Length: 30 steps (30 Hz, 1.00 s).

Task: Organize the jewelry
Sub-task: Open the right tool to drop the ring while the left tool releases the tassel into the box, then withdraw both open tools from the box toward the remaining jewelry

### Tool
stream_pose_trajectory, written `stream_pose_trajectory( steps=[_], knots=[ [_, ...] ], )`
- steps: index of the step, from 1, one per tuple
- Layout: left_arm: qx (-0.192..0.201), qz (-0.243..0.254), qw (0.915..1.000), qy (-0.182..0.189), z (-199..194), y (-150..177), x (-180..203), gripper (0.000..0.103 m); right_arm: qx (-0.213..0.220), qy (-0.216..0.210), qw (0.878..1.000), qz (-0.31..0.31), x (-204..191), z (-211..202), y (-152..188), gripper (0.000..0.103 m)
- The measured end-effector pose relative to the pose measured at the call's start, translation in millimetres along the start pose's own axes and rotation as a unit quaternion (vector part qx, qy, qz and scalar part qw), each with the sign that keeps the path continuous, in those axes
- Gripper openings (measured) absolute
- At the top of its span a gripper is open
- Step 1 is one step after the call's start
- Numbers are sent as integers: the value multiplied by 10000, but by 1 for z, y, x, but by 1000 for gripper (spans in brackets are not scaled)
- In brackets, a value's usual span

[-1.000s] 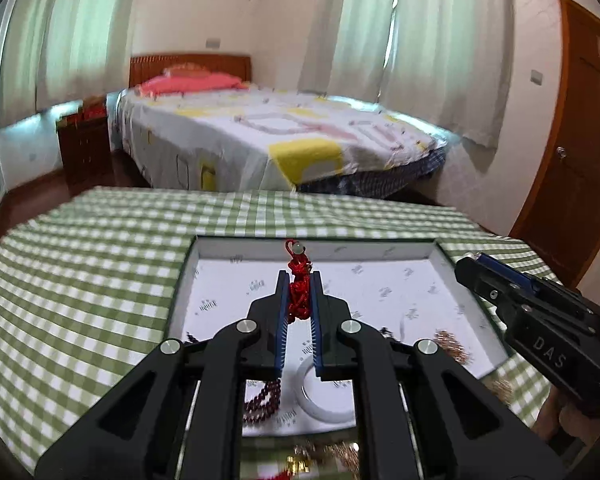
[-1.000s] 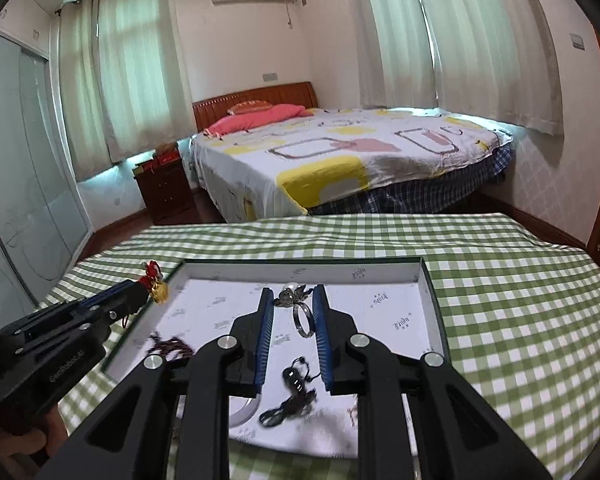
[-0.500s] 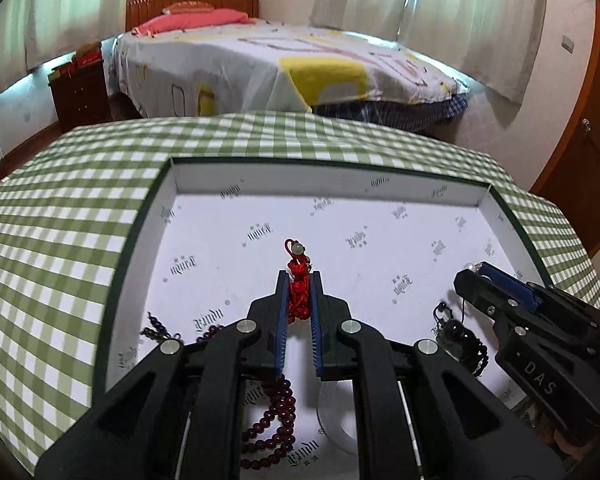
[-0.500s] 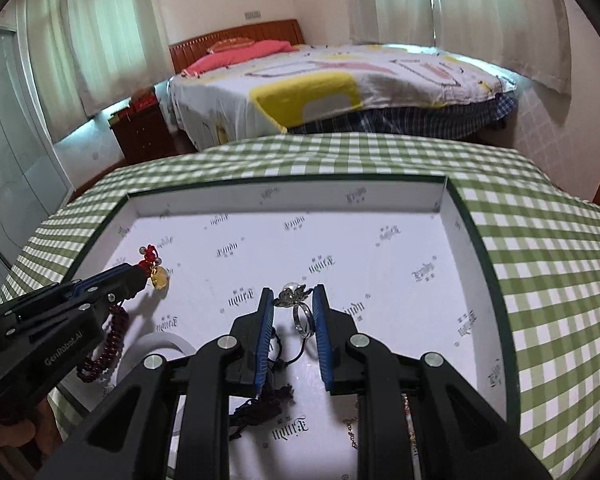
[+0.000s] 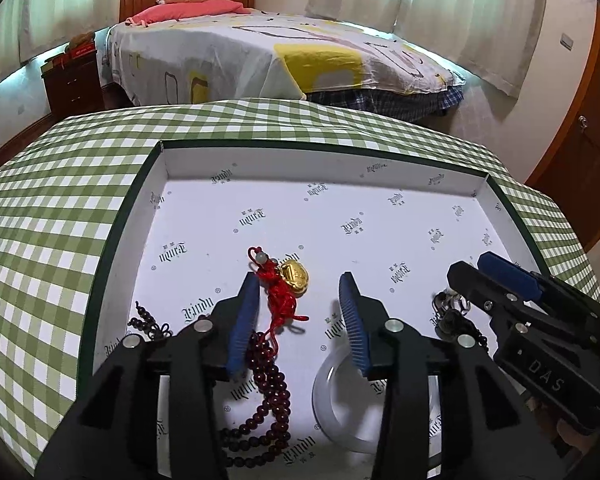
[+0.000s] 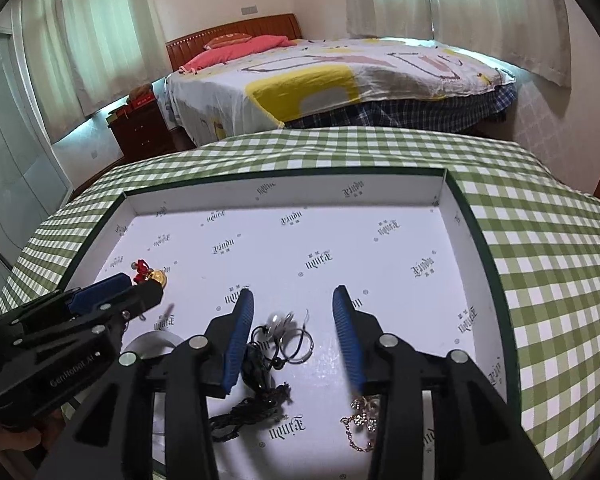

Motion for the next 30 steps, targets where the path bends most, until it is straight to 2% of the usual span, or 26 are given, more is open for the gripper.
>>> stream_pose_trajectory(
  steps=[8, 14, 17, 21, 30],
  knots=[
    [321, 59, 9995, -7, -29, -4, 3, 56, 411, -30, 9991, -35, -2, -31, -8, 41],
    [977, 178, 9949, -146, -74, -4, -3, 63, 752, -24, 9971, -89, -5, -67, -8, 42],
    [1241, 107, 9919, -238, -97, 3, -11, 63, 838, -12, 9964, -91, -3, -83, -4, 42],
    [1408, 17, 9896, -299, -115, 15, -18, 63, 932, 38, 9956, -29, 1, -101, 7, 42],
    [1538, 74, 9873, -390, -144, 49, -19, 63, 950, 176, 9953, 51, 3, -128, 45, 42]
  ],
)
Point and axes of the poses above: each gripper's, at about its wrist camera, not at the fingertips, and z roughly the way its jaws point, x to its right, y to its underside, the point moved 5 cm from there along z, roughly the way its jaws point, and after that the axes turned 3 degrees about -y, right-handed, at the moved point
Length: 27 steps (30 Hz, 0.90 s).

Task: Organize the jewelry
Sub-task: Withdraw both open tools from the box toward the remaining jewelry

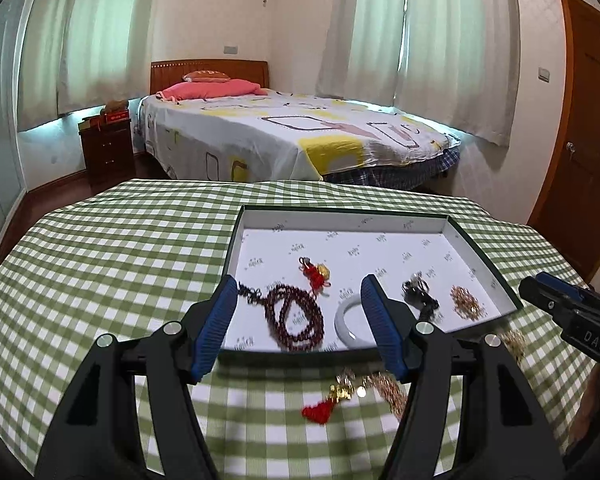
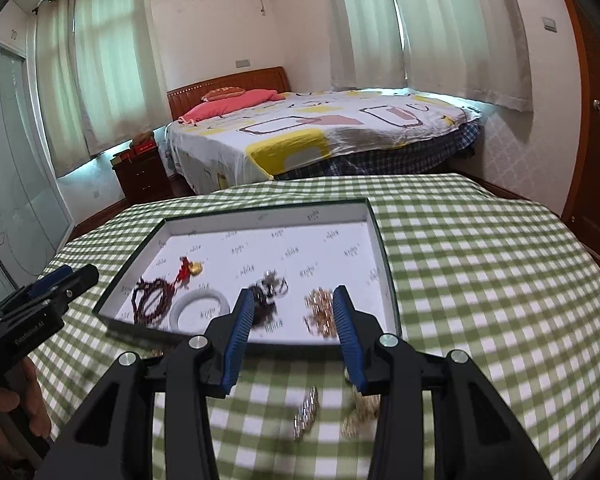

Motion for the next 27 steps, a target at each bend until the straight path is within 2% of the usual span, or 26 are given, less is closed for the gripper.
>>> stream_pose_trajectory(
  steps=[16, 27],
  knots=[
    [-129, 174, 9997, -90, -45, 51, 7, 63, -190, 49, 9998, -96, -6, -29, 57, 42],
    [-259, 98, 9995, -181, -46, 61, -2, 63, -302, 46, 9995, -61, -6, -22, 67, 42]
  ],
)
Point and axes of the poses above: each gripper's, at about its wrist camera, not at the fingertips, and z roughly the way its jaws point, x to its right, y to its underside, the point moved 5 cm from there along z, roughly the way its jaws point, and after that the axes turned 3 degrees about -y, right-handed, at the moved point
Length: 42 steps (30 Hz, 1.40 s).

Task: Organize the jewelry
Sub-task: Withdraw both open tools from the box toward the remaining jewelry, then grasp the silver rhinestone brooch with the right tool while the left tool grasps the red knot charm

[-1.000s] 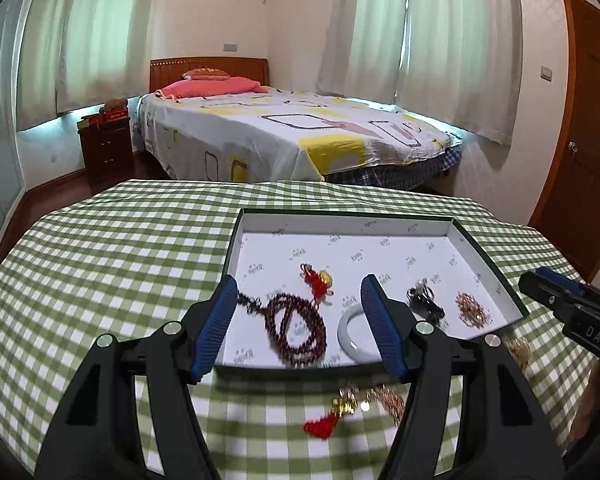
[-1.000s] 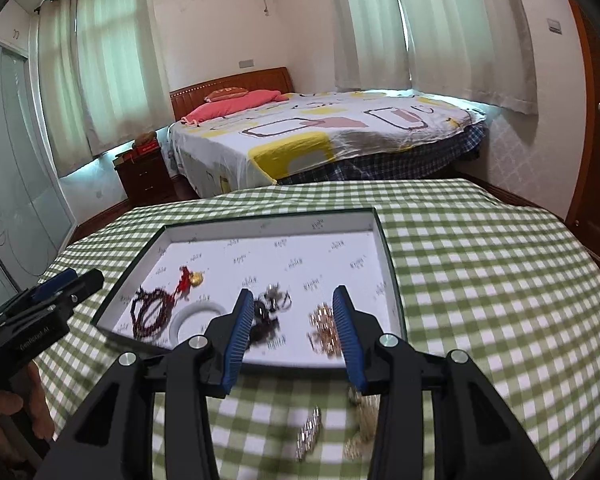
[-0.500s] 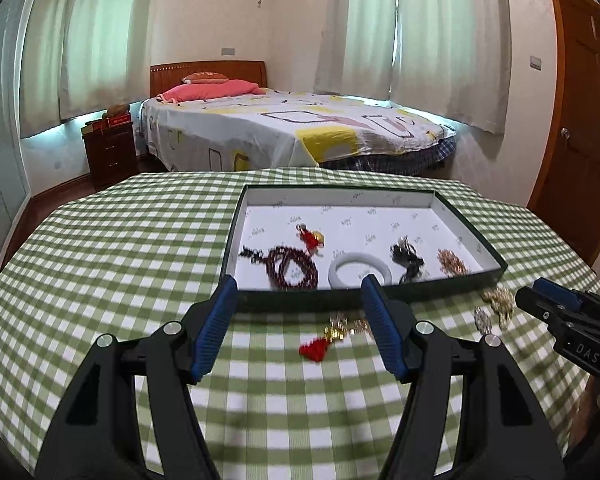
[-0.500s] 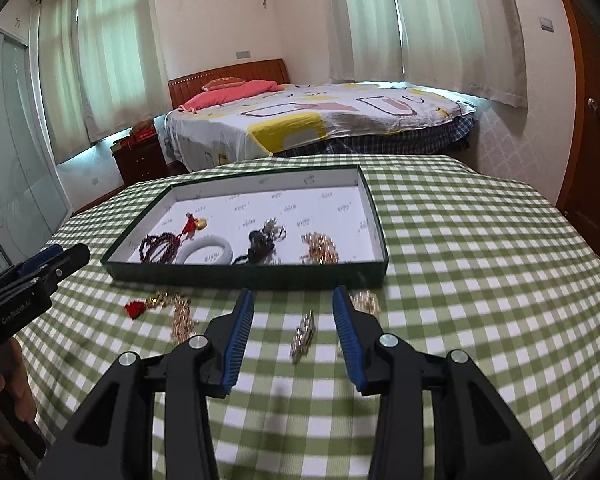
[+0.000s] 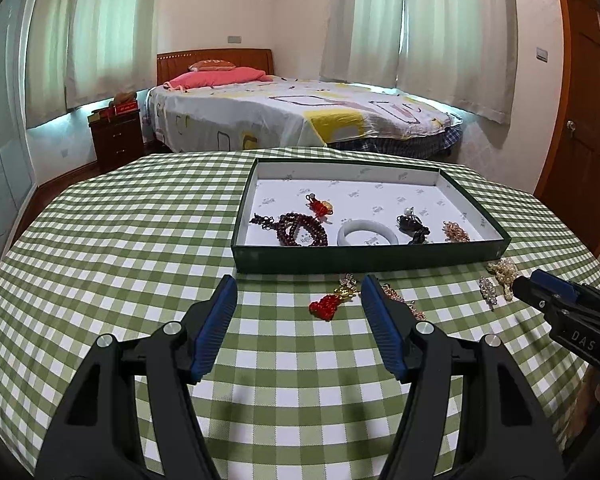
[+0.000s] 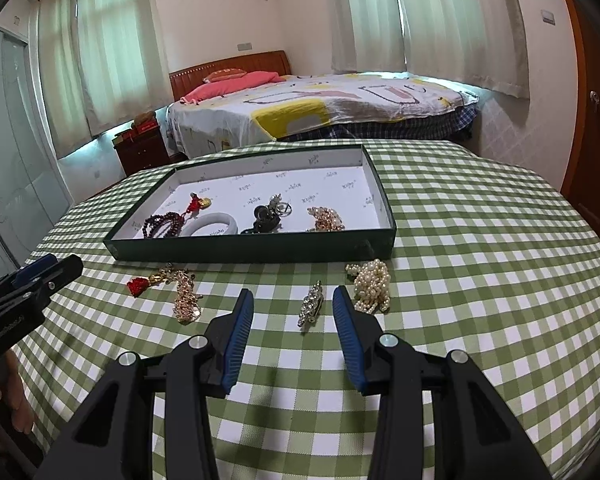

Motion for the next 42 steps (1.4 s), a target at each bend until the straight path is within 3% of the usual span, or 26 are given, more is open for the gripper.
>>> stream_pose_trajectory(
  steps=[12, 19, 22, 26, 33, 37, 42],
  knots=[
    [-205, -49, 9998, -5, 16, 6, -6, 63, -591, 82, 9982, 50, 2, 37, 3, 38],
    [-364, -43, 9993, 21, 26, 10, -5, 63, -894, 108, 9959, 31, 3, 53, 3, 29],
    [-462, -10, 9989, 24, 32, 11, -3, 63, -898, 171, 9958, -114, 0, 53, 5, 26],
    [-597, 68, 9982, 28, 40, 12, 1, 63, -891, 66, 9959, -154, -2, 51, 6, 14],
    [-981, 187, 9949, 127, 60, 12, 6, 62, -864, -133, 9961, -87, -4, 50, 8, 14],
    [-1347, 165, 9902, 338, 73, 15, 11, 52, -857, -208, 9961, -16, -2, 50, 7, 14],
    [-1444, 195, 9884, 438, 81, 12, 15, 51, -851, -277, 9960, 48, 0, 50, 7, 14]
  ],
)
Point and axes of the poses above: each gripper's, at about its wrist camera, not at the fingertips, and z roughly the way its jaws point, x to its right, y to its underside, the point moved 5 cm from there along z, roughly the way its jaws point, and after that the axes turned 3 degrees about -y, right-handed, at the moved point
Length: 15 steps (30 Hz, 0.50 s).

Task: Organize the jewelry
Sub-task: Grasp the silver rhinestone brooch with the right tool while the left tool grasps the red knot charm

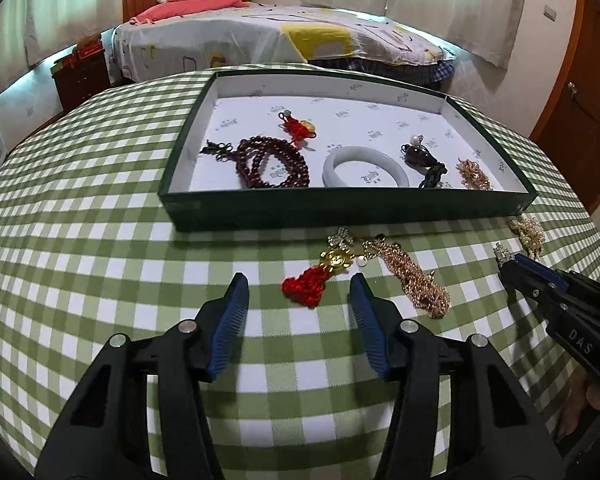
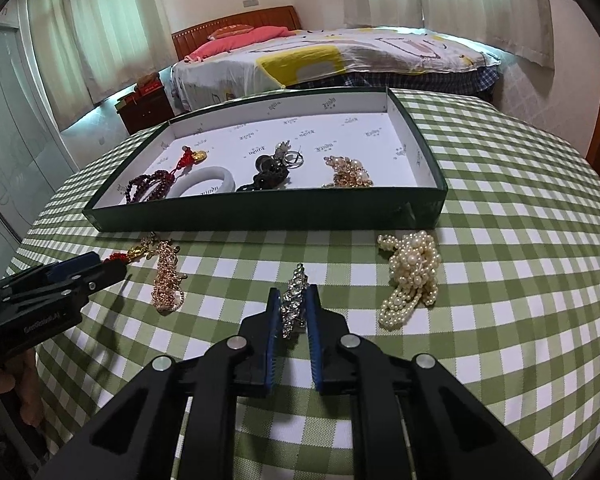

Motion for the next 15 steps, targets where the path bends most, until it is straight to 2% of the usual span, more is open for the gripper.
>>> stream_pose_trajectory(
  steps=[3, 5, 7, 15],
  knots=[
    [-3, 65, 10000, 33, 3, -3, 2, 37, 4, -26, 10000, 22, 0, 0, 0, 14],
    [-4, 102, 9999, 64, 3, -3, 4, 23, 6, -33, 10000, 28, 1, 0, 0, 14],
    [2, 138, 9998, 139, 2, -2, 6, 17, 8, -34, 10000, 31, 1, -1, 0, 14],
    [301, 140, 9993, 166, -10, -5, 6, 13, 48, -26, 10000, 53, 2, -1, 0, 14]
  ],
)
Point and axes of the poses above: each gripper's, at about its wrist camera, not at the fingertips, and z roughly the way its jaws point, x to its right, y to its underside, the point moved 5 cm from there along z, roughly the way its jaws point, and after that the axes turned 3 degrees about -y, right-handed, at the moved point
